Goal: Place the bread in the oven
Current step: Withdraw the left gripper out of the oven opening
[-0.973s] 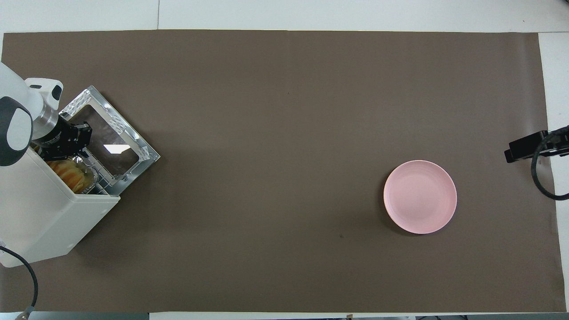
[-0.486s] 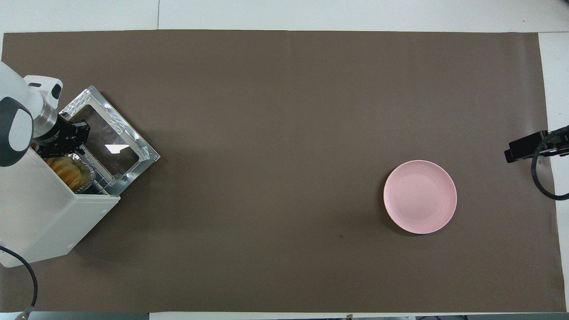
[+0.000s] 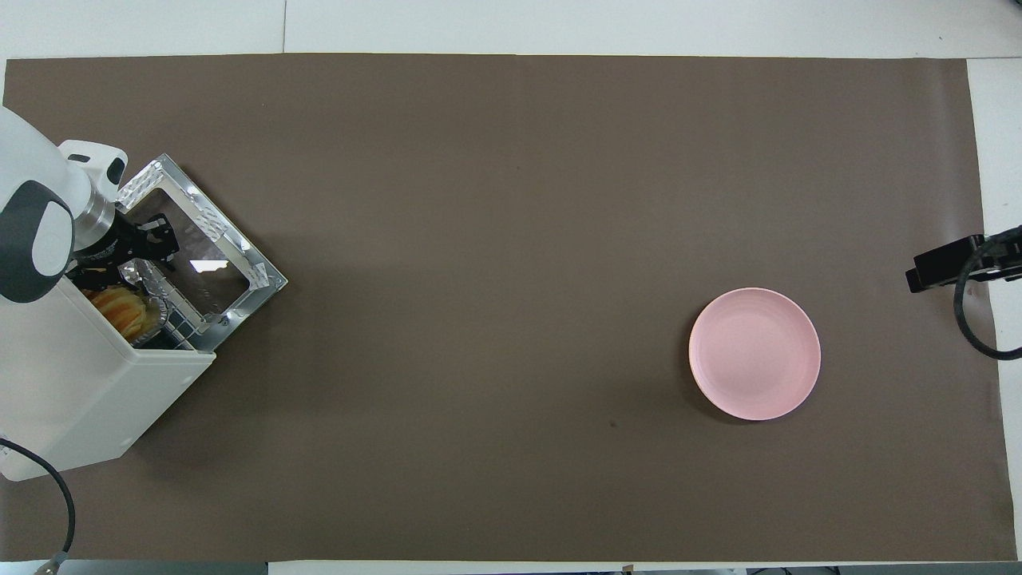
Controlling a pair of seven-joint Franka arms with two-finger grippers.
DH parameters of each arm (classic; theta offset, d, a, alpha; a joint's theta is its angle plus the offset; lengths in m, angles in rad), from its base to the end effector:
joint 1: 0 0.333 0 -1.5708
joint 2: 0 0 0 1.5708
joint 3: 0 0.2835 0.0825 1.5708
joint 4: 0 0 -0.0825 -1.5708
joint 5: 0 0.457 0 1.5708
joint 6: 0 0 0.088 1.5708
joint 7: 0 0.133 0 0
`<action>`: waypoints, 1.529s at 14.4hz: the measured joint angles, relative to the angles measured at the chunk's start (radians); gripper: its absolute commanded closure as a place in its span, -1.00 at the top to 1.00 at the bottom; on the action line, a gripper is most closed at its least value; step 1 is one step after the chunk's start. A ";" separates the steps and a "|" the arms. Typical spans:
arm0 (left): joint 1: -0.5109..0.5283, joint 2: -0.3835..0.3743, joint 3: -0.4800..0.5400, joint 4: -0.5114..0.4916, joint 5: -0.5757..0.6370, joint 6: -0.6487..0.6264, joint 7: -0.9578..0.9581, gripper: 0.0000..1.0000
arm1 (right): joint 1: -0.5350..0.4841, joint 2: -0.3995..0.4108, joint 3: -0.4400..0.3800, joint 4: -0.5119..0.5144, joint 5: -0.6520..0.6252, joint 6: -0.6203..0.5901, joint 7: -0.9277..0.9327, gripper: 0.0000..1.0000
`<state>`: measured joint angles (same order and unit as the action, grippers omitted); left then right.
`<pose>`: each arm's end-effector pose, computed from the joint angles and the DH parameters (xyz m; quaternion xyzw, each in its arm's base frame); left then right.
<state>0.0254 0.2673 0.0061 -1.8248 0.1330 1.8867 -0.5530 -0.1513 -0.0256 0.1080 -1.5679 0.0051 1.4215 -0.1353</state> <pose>0.6506 0.0336 0.2812 -0.9582 -0.2601 0.0830 0.0858 0.6005 -0.0246 0.5713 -0.9971 -0.0460 0.0601 0.0066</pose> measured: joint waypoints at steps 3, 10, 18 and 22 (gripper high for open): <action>-0.020 0.000 -0.002 0.032 0.001 0.019 0.003 1.00 | 0.000 0.000 0.000 0.000 0.000 0.000 0.000 1.00; -0.072 -0.027 -0.002 0.121 0.004 0.058 0.004 1.00 | 0.000 0.000 0.000 0.000 0.000 0.000 0.000 1.00; -0.086 -0.100 0.000 0.249 -0.014 -0.154 0.225 1.00 | 0.000 0.000 0.000 0.000 0.000 0.000 0.000 1.00; -0.086 -0.224 0.001 0.239 -0.045 -0.334 0.378 1.00 | 0.000 0.000 0.000 0.000 0.000 0.000 0.000 1.00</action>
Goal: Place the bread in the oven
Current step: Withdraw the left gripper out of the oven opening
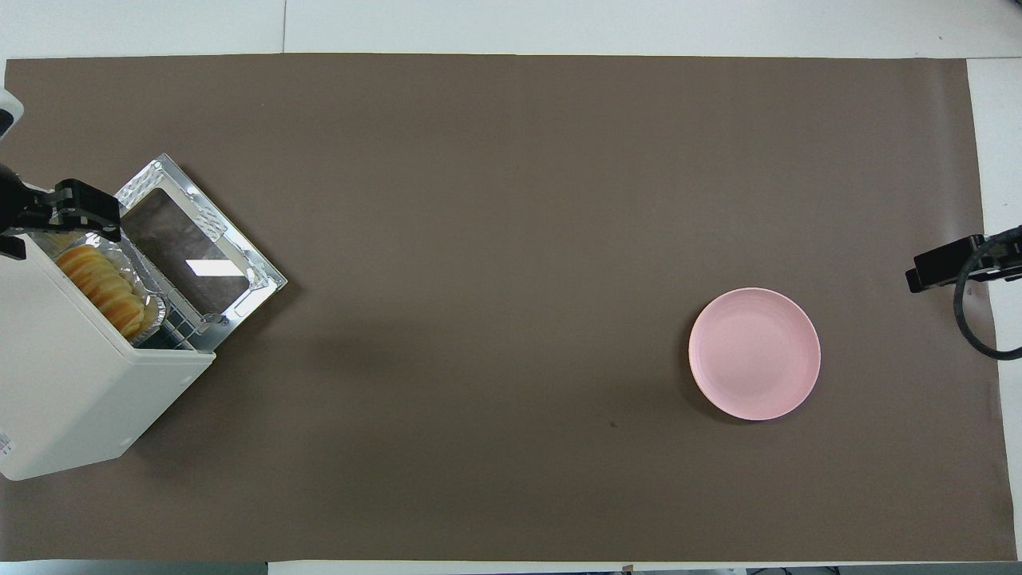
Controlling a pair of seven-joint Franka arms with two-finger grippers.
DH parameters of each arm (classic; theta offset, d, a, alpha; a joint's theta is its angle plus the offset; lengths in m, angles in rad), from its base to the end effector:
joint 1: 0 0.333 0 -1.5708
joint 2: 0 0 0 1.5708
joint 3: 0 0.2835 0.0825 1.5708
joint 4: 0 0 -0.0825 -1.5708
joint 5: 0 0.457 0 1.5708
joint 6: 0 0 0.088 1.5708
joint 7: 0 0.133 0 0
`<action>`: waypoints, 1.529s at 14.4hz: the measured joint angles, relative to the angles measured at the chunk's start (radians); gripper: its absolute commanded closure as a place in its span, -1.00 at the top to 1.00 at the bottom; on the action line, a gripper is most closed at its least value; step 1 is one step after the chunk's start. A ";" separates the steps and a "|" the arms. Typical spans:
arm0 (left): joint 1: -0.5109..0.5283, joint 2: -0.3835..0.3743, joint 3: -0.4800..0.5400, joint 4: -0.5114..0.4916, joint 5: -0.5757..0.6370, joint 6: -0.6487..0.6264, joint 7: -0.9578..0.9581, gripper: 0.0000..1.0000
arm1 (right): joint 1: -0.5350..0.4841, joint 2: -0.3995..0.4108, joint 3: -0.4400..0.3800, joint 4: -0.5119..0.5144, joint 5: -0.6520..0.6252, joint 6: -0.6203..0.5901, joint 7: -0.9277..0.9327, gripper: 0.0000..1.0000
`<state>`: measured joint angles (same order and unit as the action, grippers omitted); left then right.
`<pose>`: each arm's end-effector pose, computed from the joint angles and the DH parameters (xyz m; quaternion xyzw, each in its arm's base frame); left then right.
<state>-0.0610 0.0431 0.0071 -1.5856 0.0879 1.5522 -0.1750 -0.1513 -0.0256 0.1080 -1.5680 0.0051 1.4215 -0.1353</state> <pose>0.6330 -0.0224 0.5298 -0.9965 -0.0596 0.0329 0.0482 0.6005 -0.0246 0.5712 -0.9971 -0.0460 0.0601 0.0066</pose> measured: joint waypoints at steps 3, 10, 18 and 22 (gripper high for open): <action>0.000 -0.049 -0.001 -0.014 -0.057 -0.077 0.079 1.00 | 0.000 0.000 0.000 0.000 0.000 0.000 0.000 1.00; 0.032 -0.110 -0.067 -0.014 -0.068 -0.170 0.105 1.00 | 0.000 0.000 0.000 0.000 0.000 0.000 0.000 1.00; 0.038 -0.086 -0.070 -0.035 -0.075 -0.099 0.110 1.00 | 0.000 0.000 0.000 0.000 0.000 0.000 0.000 1.00; 0.043 -0.082 -0.071 -0.030 -0.097 -0.095 0.110 1.00 | 0.000 0.000 0.000 0.000 0.000 0.000 0.000 1.00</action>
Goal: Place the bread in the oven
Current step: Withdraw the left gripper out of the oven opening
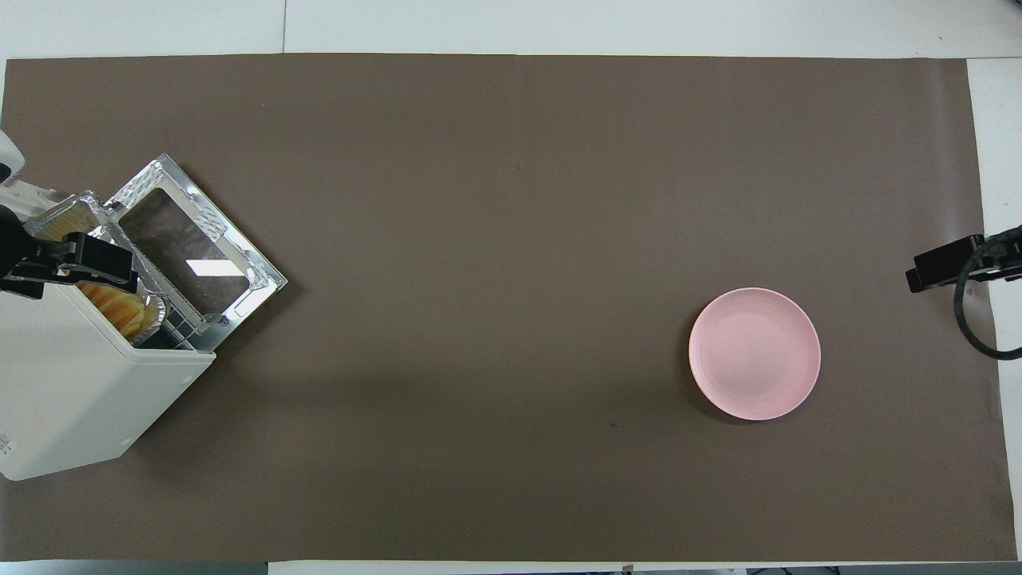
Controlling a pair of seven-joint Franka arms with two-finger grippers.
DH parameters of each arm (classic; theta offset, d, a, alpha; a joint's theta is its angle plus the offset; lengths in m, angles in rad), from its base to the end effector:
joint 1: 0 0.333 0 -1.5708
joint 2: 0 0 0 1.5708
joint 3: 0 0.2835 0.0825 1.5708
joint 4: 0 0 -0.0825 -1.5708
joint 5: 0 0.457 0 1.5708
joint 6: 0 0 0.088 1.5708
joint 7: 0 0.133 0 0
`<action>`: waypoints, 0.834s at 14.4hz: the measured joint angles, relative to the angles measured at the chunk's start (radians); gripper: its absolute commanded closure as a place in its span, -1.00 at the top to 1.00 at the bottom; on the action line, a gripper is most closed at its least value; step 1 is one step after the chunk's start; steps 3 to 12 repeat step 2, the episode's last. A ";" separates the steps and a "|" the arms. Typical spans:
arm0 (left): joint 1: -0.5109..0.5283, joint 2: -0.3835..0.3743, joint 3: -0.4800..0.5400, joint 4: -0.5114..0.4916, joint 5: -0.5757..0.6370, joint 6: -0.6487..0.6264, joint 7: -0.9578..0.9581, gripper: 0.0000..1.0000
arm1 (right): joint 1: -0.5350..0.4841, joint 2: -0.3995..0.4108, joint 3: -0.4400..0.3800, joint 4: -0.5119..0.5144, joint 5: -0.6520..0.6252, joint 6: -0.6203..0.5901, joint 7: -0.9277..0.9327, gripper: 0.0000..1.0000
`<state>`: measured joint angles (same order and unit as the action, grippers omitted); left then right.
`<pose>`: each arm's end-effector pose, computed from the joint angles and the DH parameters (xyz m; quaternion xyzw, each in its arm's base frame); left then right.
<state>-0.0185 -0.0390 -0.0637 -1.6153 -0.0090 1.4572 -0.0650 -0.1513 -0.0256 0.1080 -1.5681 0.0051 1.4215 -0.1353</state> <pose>0.5982 -0.0511 0.5569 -0.9982 0.0087 0.0596 0.0011 0.6005 -0.0246 0.5712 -0.9971 -0.0460 0.0602 0.0066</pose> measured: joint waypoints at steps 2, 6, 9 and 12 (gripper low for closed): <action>0.001 -0.002 0.000 0.003 -0.004 0.003 0.000 1.00 | 0.000 0.000 0.000 0.000 0.000 0.000 0.000 1.00; 0.001 -0.002 0.000 0.003 -0.004 0.003 0.000 1.00 | 0.000 0.000 0.000 0.000 0.000 0.000 0.000 1.00; 0.001 -0.002 0.000 0.003 -0.004 0.003 0.000 1.00 | 0.000 0.000 0.000 0.000 0.000 0.000 0.000 1.00; 0.001 -0.002 0.000 0.003 -0.004 0.003 0.000 1.00 | 0.000 0.000 0.000 0.000 0.000 0.000 0.000 1.00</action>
